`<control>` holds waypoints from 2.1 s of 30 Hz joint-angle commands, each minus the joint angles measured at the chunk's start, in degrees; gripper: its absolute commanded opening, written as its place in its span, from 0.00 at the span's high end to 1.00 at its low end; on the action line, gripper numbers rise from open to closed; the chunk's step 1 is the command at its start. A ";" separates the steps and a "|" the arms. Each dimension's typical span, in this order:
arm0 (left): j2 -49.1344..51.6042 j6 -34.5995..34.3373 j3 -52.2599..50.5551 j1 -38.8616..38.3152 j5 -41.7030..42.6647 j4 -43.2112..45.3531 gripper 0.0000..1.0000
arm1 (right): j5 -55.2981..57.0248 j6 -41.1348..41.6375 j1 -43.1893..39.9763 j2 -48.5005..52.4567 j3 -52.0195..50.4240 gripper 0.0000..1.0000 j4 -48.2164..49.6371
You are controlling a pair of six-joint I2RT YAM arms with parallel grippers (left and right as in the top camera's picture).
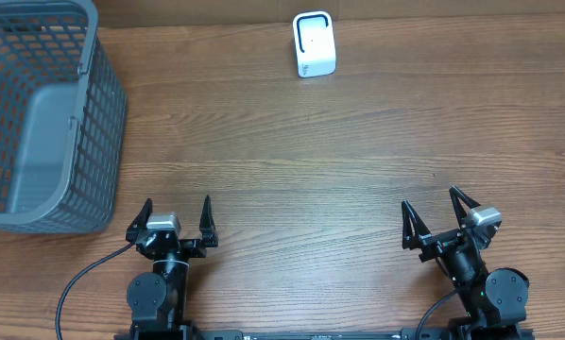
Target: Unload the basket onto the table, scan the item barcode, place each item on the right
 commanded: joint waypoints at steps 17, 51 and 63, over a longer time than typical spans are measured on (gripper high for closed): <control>-0.63 -0.61 -0.24 0.26 0.07 -0.07 0.00 | 12.37 -15.30 0.15 -0.57 -0.57 0.00 -0.98; -0.63 -0.61 -0.24 0.26 0.07 -0.07 0.00 | 14.93 -13.29 -2.21 -0.57 -0.57 0.00 -0.55; -0.63 -0.61 -0.24 0.26 0.07 -0.07 0.00 | 14.93 -13.29 -2.21 -0.57 -0.57 0.00 -0.55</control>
